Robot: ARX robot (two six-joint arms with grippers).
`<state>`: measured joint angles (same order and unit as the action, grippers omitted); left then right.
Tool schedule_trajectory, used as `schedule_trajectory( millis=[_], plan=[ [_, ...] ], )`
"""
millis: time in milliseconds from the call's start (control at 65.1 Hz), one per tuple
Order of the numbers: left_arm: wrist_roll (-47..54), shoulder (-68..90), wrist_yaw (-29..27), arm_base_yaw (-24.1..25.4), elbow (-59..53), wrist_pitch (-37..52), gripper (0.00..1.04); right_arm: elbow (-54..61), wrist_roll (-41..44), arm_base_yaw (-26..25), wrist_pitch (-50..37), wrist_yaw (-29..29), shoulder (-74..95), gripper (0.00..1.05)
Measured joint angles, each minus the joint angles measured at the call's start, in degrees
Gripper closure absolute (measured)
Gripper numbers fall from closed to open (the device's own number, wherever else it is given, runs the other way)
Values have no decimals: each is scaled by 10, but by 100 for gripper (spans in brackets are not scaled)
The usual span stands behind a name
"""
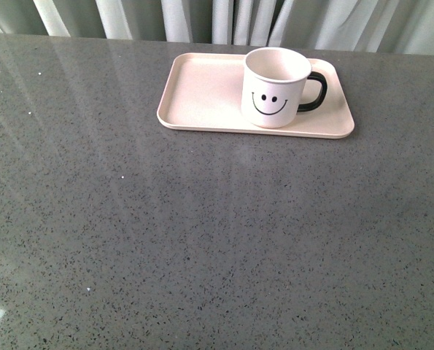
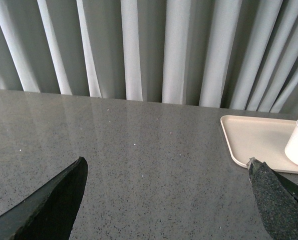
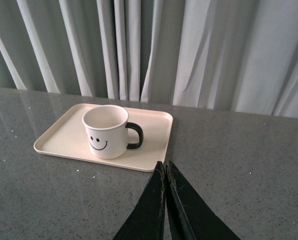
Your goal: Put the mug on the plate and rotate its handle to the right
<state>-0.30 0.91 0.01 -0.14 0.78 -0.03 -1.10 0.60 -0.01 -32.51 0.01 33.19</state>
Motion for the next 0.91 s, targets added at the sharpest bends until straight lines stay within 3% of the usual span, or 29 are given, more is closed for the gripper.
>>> schedule_trajectory(
  millis=[906],
  plan=[
    [0, 0, 0, 0, 0, 0, 9, 0, 0, 0, 214, 0, -221, 103]
  ],
)
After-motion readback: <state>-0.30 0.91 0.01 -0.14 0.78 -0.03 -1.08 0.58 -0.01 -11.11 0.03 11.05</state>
